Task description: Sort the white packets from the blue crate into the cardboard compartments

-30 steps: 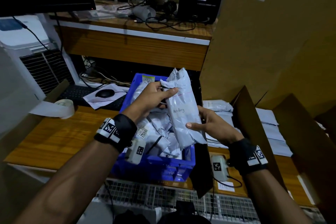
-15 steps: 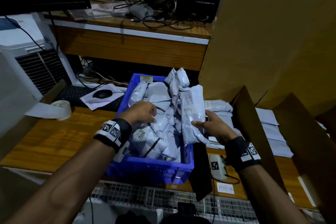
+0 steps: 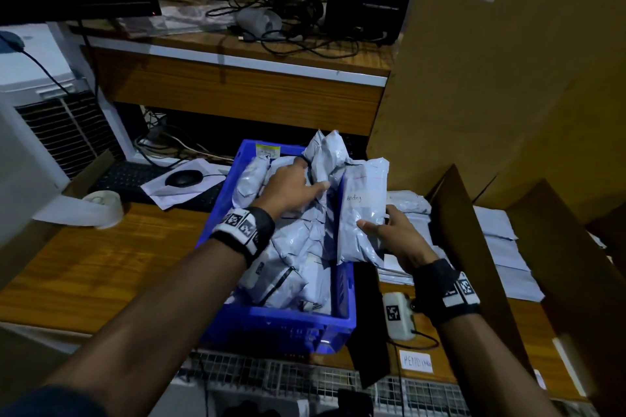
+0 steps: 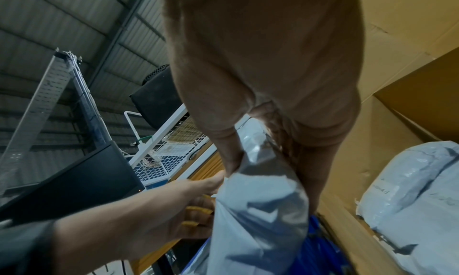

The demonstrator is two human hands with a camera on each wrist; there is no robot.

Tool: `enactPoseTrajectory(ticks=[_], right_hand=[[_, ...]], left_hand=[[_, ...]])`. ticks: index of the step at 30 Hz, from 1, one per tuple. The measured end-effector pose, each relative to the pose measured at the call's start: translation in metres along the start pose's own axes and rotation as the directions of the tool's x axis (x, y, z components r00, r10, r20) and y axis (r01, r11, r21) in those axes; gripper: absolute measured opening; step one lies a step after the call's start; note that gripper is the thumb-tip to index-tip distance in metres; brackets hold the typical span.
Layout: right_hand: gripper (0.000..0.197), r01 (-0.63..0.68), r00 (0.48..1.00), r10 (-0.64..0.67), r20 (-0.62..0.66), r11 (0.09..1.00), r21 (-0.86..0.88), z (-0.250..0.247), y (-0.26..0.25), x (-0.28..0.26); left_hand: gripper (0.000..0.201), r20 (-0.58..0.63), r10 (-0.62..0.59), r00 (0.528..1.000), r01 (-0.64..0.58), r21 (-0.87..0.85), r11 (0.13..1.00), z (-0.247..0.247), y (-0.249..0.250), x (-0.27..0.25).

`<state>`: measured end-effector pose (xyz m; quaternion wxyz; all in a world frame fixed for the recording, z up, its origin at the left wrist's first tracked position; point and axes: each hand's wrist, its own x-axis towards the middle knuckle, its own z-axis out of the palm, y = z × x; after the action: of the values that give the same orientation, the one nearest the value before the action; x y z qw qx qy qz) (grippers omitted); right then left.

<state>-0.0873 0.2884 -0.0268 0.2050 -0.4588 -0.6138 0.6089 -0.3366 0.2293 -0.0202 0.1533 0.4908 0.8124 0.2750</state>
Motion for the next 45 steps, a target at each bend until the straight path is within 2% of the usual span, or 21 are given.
enactPoseTrajectory(ticks=[3, 4, 5, 7, 8, 11, 14, 17, 19, 21, 23, 24, 26, 28, 30, 32, 34, 36, 39, 42, 45], right_hand=[[0.03, 0.025, 1.0, -0.025, -0.014, 1.0, -0.019, -0.003, 0.002, -0.002], [0.027, 0.028, 0.999, -0.029, -0.014, 0.999, -0.024, -0.004, 0.002, -0.003], [0.024, 0.029, 0.999, -0.029, -0.013, 0.999, -0.027, -0.006, 0.003, -0.004], [0.024, 0.029, 0.999, -0.029, -0.015, 0.999, -0.032, -0.011, 0.005, -0.005], [0.025, 0.03, 0.999, -0.031, -0.019, 0.999, -0.036, -0.014, 0.006, -0.005], [0.03, 0.032, 0.999, -0.032, -0.025, 0.999, -0.02, -0.021, 0.008, -0.002], [0.033, 0.014, 1.0, -0.014, -0.01, 1.0, -0.013, -0.021, 0.006, 0.001], [0.038, -0.001, 1.0, 0.0, 0.021, 1.0, 0.005, -0.014, 0.002, 0.005], [0.038, 0.006, 0.999, -0.006, 0.038, 1.0, 0.0, -0.01, -0.001, 0.007], [0.034, 0.028, 0.998, -0.028, 0.06, 1.0, 0.006, -0.007, -0.002, 0.008], [0.033, 0.037, 0.997, -0.038, 0.07, 0.999, 0.014, -0.004, -0.003, 0.01], [0.035, 0.038, 0.997, -0.039, 0.074, 0.999, 0.01, -0.003, -0.003, 0.01], [0.037, 0.035, 0.997, -0.034, 0.075, 0.999, -0.008, 0.0, -0.002, 0.01], [0.035, 0.038, 0.997, -0.036, 0.075, 0.999, -0.027, 0.002, -0.002, 0.009], [0.033, 0.047, 0.996, -0.044, 0.075, 0.998, -0.036, 0.003, -0.002, 0.008], [0.034, 0.047, 0.997, -0.045, 0.065, 0.998, -0.03, 0.003, -0.001, 0.005], [0.036, 0.047, 0.997, -0.046, 0.057, 0.999, -0.02, 0.003, 0.0, 0.003], [0.036, 0.048, 0.998, -0.047, 0.052, 0.999, -0.015, 0.002, 0.001, 0.0], [0.036, 0.05, 0.998, -0.05, 0.039, 0.999, -0.01, 0.002, 0.002, -0.003], [0.038, 0.042, 0.998, -0.041, 0.038, 0.999, -0.017, 0.005, 0.002, -0.006], [0.043, 0.032, 0.998, -0.031, 0.046, 0.999, -0.019, 0.008, 0.004, -0.007]], left_hand=[[0.089, -0.032, -0.057, 0.998, 0.056, -0.009, 0.998, 0.012, 0.018, 0.012], [0.083, -0.033, -0.064, 0.997, 0.064, -0.004, 0.998, 0.017, 0.021, 0.017], [0.064, -0.034, -0.068, 0.997, 0.067, -0.017, 0.998, 0.021, 0.023, 0.021], [0.012, -0.036, -0.095, 0.995, 0.091, -0.107, 0.99, 0.024, 0.022, 0.025], [0.005, -0.016, -0.12, 0.993, 0.114, -0.196, 0.974, 0.022, 0.02, 0.026], [0.009, 0.082, -0.166, 0.983, 0.185, -0.512, 0.839, 0.01, 0.009, 0.017], [0.015, 0.121, -0.162, 0.979, 0.202, -0.634, 0.747, -0.013, -0.006, -0.002], [0.02, 0.178, -0.128, 0.976, 0.219, -0.78, 0.585, -0.033, -0.018, -0.02], [0.023, 0.192, -0.149, 0.97, 0.242, -0.816, 0.526, -0.044, -0.031, -0.03], [0.021, 0.215, -0.173, 0.961, 0.276, -0.777, 0.565, -0.048, -0.051, -0.04], [0.012, 0.272, -0.167, 0.948, 0.308, -0.646, 0.699, -0.051, -0.069, -0.049], [0.011, 0.3, -0.162, 0.94, 0.305, -0.528, 0.793, -0.054, -0.075, -0.054], [0.014, 0.309, -0.198, 0.93, 0.258, -0.168, 0.951, -0.06, -0.08, -0.06], [0.012, 0.216, -0.202, 0.955, 0.175, 0.136, 0.975, -0.061, -0.075, -0.065], [0.023, 0.074, -0.047, 0.996, 0.026, 0.262, 0.965, -0.055, -0.064, -0.069], [0.023, -0.028, 0.162, 0.986, -0.146, 0.299, 0.943, -0.042, -0.05, -0.073], [0.015, -0.02, 0.267, 0.964, -0.247, 0.312, 0.917, -0.027, -0.037, -0.074], [0.02, 0.056, 0.256, 0.965, -0.261, 0.3, 0.918, -0.013, -0.032, -0.071], [0.046, 0.197, 0.199, 0.96, -0.243, 0.231, 0.942, 0.004, -0.032, -0.069], [0.068, 0.248, 0.186, 0.951, -0.237, 0.195, 0.952, 0.014, -0.032, -0.067], [0.104, 0.305, 0.122, 0.945, -0.192, 0.213, 0.958, 0.015, -0.041, -0.065]])
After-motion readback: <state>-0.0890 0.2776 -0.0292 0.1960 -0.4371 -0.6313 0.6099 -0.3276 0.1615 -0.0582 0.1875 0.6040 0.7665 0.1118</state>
